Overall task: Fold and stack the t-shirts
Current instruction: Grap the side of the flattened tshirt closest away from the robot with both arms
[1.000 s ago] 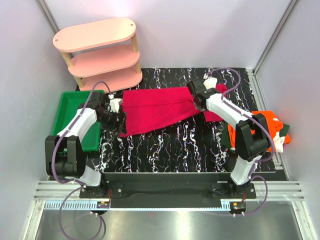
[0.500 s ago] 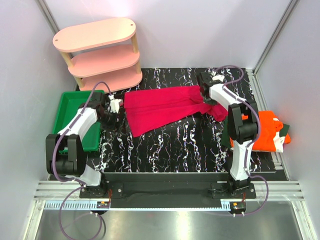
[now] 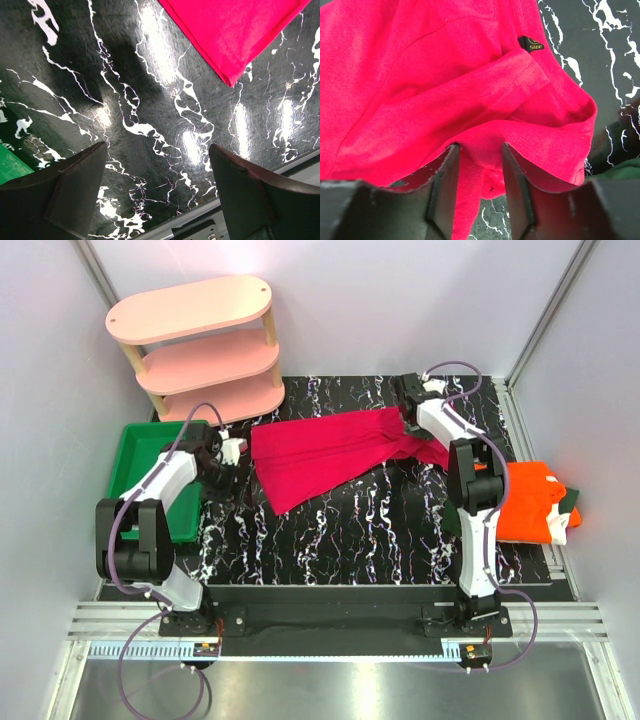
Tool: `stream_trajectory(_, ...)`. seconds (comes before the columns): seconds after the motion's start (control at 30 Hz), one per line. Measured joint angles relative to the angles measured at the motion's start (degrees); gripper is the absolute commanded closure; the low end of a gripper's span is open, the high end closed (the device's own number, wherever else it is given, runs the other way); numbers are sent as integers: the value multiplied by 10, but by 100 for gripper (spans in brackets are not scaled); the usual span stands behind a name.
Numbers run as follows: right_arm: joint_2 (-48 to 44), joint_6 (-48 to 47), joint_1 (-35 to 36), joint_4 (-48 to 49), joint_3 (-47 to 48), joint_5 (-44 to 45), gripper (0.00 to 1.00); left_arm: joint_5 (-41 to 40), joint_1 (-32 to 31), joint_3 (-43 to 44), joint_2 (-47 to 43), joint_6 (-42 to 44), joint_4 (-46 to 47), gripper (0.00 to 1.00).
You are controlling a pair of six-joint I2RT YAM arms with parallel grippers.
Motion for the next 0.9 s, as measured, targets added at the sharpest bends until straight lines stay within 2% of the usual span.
stream_trajectory(0.13,-38,-1,1,10,-34,-3,52,0,0,7,1,-1,-1,12)
stream_trajectory(0.27,-117,0,10,16,-88,-8,52,7,0,7,1,-1,-3,12)
stream_trajectory(0.4,-215,12,49,26,-159,-9,52,15,-10,7,1,-2,-3,17)
stream_trajectory(0.5,-262,24,95,30,-203,-9,53,10,-43,11,10,-2,-3,18)
stream_trajectory(0.67,-285,50,151,32,-262,-13,53,-10,-122,33,55,-6,22,16)
stream_trajectory(0.77,-285,65,160,29,-291,-13,53,-24,-139,35,71,-17,42,14)
stream_trajectory(0.9,-299,78,162,20,-318,-13,53,-51,-149,35,80,-32,77,17)
